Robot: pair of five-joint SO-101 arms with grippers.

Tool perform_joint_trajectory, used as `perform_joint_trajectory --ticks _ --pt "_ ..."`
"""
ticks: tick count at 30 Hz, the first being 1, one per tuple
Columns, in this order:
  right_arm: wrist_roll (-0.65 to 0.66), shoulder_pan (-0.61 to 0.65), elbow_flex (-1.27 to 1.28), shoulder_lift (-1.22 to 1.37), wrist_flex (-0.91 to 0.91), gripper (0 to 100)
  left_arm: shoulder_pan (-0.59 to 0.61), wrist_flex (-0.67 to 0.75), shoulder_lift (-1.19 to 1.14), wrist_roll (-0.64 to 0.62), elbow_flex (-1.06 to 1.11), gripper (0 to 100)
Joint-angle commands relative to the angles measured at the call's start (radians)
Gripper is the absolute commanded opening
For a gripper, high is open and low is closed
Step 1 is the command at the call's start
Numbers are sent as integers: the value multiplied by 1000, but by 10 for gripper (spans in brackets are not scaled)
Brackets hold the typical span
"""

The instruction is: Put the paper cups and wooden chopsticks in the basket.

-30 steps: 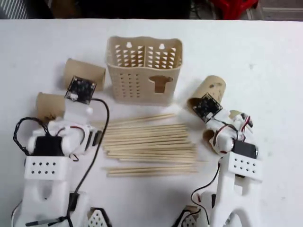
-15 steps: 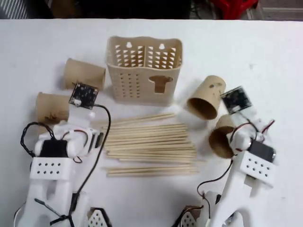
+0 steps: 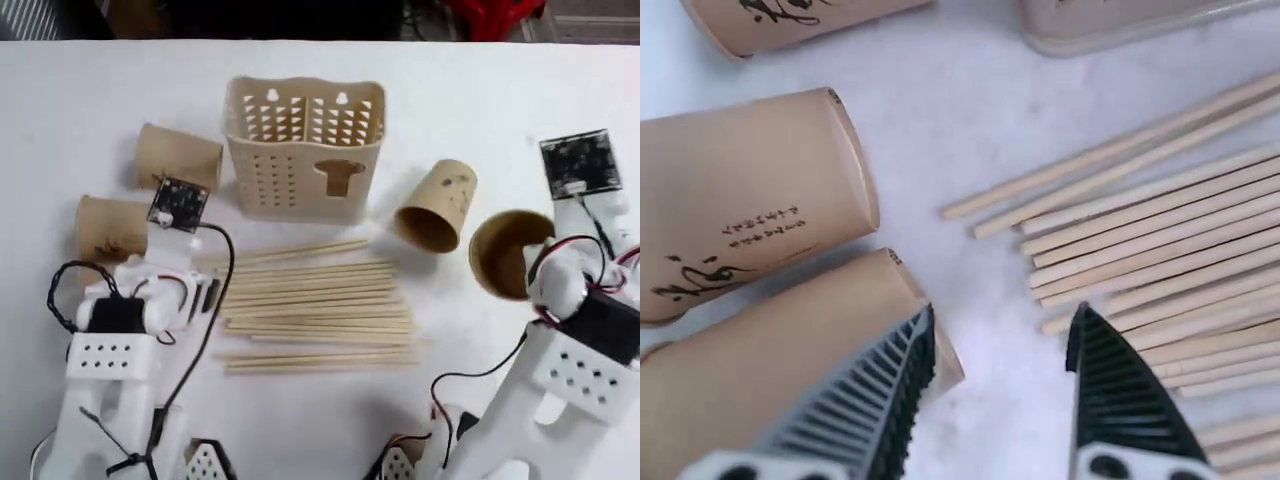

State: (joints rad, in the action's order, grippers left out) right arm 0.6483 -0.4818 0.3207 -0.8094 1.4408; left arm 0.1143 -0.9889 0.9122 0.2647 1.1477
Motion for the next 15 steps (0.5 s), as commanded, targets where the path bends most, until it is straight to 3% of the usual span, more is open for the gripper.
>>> perform_joint_trajectory --ticks 1,6,11,15 --pt "-83 39 -193 -13 58 17 8 31 21 -11 8 225" --pt "-253 208 -431 50 96 16 10 86 21 -11 40 225" --pt "-419 444 -687 300 90 16 10 87 21 -11 41 225" --pt "-523 547 -905 536 61 16 10 87 18 -11 43 225"
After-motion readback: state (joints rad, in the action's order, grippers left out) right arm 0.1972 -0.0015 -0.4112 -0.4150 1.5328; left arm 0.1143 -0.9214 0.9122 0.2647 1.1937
